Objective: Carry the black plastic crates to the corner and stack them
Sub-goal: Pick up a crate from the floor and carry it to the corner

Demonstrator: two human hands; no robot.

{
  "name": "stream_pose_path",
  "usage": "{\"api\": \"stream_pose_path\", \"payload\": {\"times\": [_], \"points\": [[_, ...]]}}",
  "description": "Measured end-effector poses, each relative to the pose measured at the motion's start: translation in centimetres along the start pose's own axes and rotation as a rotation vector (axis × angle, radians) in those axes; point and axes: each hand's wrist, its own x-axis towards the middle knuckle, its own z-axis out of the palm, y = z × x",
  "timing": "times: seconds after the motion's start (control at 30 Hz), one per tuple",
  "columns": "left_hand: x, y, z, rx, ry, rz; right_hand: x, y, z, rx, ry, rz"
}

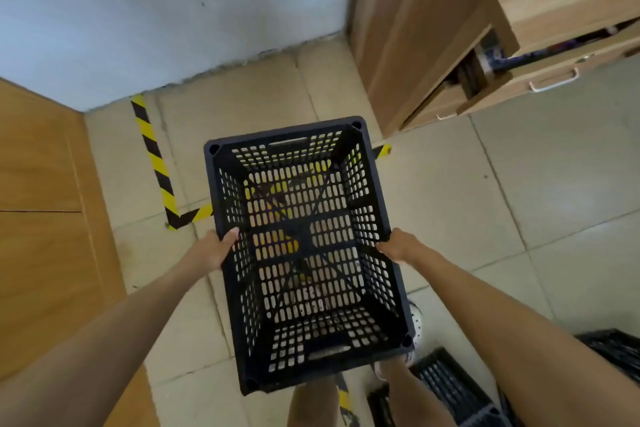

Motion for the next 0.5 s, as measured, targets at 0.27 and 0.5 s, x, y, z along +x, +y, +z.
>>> {"api": "stream_pose_path", "payload": {"times": [0.27,0.5], "points": [[4.9,-6.7,-3.7,-0.019,0.046,-0.177,2.5,-7.8,-1.1,-0.118,0.0,-0.123],[4.3,-0.2,-7.3,-0.002,0.08,-0.237,4.7,-11.3,-7.0,-0.149,-0.066,-0.146]]}}
